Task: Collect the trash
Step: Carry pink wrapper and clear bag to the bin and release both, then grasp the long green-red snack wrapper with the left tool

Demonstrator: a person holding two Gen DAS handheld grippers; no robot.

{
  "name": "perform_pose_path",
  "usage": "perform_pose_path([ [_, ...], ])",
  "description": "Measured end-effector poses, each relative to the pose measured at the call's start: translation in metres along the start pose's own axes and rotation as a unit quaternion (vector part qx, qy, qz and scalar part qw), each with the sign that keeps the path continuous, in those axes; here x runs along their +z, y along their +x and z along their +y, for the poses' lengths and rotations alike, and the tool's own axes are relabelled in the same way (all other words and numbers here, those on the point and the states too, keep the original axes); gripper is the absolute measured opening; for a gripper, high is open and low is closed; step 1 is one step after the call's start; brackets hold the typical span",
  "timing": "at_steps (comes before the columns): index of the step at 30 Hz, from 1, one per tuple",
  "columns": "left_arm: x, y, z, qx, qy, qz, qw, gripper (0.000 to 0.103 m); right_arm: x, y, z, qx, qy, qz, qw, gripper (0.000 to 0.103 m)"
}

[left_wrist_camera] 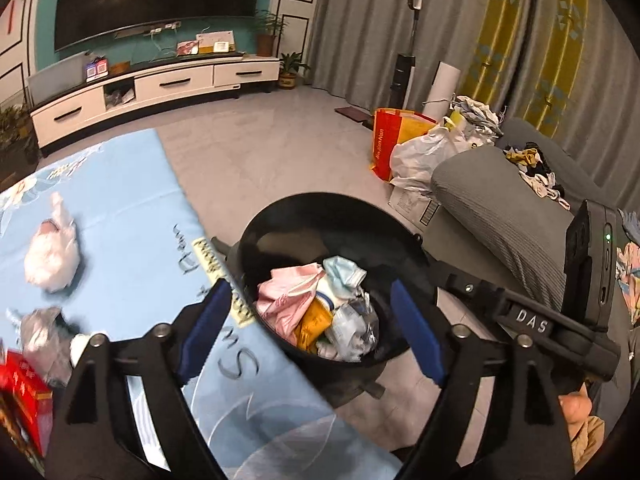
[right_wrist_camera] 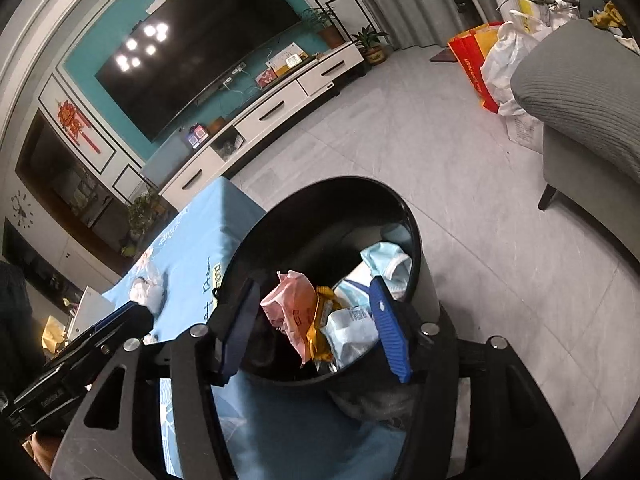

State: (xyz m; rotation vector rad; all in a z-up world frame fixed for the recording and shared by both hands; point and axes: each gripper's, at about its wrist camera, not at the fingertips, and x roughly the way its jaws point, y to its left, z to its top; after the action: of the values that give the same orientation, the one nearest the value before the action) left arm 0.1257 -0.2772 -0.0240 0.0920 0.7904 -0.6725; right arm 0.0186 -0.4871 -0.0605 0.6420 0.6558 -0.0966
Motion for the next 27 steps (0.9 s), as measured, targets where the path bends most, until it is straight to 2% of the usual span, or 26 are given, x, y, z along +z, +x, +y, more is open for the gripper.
perform_pose_path([
  [8, -0.041, -0.046, 0.025, 0.029, -0.028, 0.005, 0.9992, 0.091, -0.01, -0.015, 0.023, 0.002, -0.032, 0.016, 0.999, 0.065],
  [13, -0.078, -0.089, 0.052, 0.081, -0.045, -0.001, 0.9957, 0.093, -0.028, -0.014, 0.056, 0.012, -0.077, 0.048, 0.996, 0.069],
  [16, -0.096, -0.119, 0.077, 0.109, -0.073, -0.012, 0.9913, 0.093, -0.038, -0.01, 0.076, 0.024, -0.097, 0.068, 0.993, 0.069],
  [21, -0.126, -0.165, 0.125, 0.152, -0.14, -0.031, 0.9779, 0.094, -0.054, -0.007, 0.111, 0.044, -0.134, 0.094, 0.986, 0.069],
  [27, -0.168, -0.2, 0.177, 0.197, -0.223, -0.032, 0.9543, 0.094, -0.074, -0.005, 0.145, 0.055, -0.175, 0.118, 0.976, 0.069],
])
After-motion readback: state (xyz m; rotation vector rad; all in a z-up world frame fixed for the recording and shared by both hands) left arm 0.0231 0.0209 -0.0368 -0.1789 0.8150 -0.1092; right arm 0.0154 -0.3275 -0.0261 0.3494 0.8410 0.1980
